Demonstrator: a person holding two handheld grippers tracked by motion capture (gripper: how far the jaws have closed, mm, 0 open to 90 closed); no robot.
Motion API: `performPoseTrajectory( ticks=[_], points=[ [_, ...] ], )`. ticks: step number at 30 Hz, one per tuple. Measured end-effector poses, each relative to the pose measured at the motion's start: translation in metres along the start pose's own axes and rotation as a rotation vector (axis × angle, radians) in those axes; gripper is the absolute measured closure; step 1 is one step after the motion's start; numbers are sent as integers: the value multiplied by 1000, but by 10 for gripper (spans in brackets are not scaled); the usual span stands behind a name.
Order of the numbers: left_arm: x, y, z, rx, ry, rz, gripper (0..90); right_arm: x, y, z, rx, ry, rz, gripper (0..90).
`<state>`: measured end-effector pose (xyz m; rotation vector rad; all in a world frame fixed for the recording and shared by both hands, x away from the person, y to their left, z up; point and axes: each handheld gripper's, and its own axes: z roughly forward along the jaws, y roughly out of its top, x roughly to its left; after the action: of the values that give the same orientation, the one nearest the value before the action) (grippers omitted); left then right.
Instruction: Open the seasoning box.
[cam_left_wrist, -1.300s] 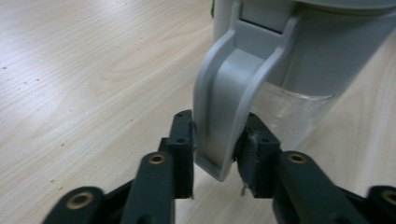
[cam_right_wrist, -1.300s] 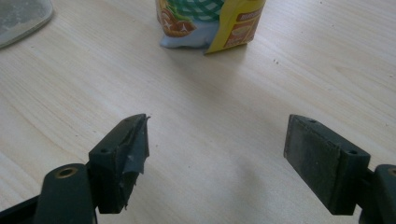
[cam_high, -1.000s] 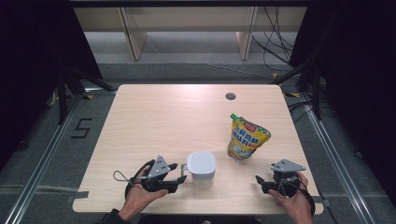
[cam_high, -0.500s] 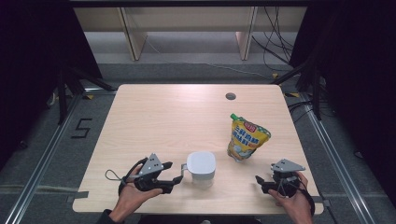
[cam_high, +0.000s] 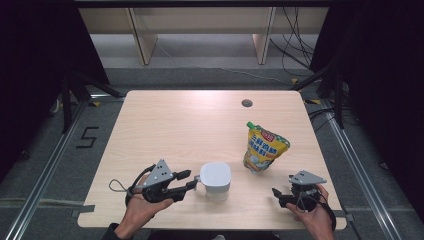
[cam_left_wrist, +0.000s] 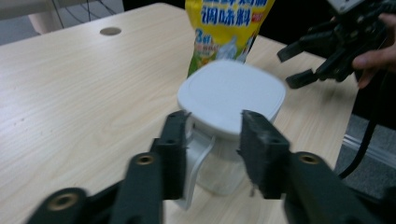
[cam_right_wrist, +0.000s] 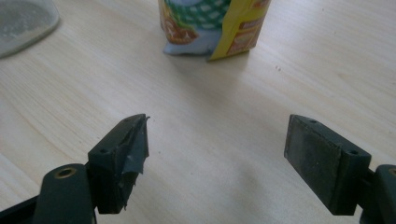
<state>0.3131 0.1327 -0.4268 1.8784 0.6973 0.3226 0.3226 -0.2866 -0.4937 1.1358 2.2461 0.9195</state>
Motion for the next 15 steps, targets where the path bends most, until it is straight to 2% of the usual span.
performPoseTrajectory(
  ticks=[2, 3, 4, 5, 7, 10, 11, 12, 15],
  points=[
    [-1, 3, 1, -7, -3, -4, 704, 0, 1, -2, -15, 12, 17, 224],
    [-2, 6, 2, -8, -6, 20, 704, 0, 1, -2, -15, 12, 17, 224],
    [-3, 7, 4, -11, -9, 28, 759, 1, 1, -2, -19, 23, 35, 210],
    [-3, 9, 6, -2, -3, 49, 759, 1, 1, -2, -19, 23, 35, 210],
    [-2, 11, 14, 1, 6, 68, 831, 0, 2, -2, -42, 19, 19, 165],
    [-1, 12, 19, 1, -1, 59, 869, 2, 3, -4, -59, 25, 18, 186],
    [0, 13, 23, 5, -1, 63, 875, 6, 4, -7, -61, 35, 54, 195],
    [1, 14, 25, 1, -8, 70, 881, 3, 4, -6, -83, 27, 2, 196],
    [1, 15, 27, -1, -5, 60, 885, 6, 5, -6, -80, 53, 27, 211]
  ],
)
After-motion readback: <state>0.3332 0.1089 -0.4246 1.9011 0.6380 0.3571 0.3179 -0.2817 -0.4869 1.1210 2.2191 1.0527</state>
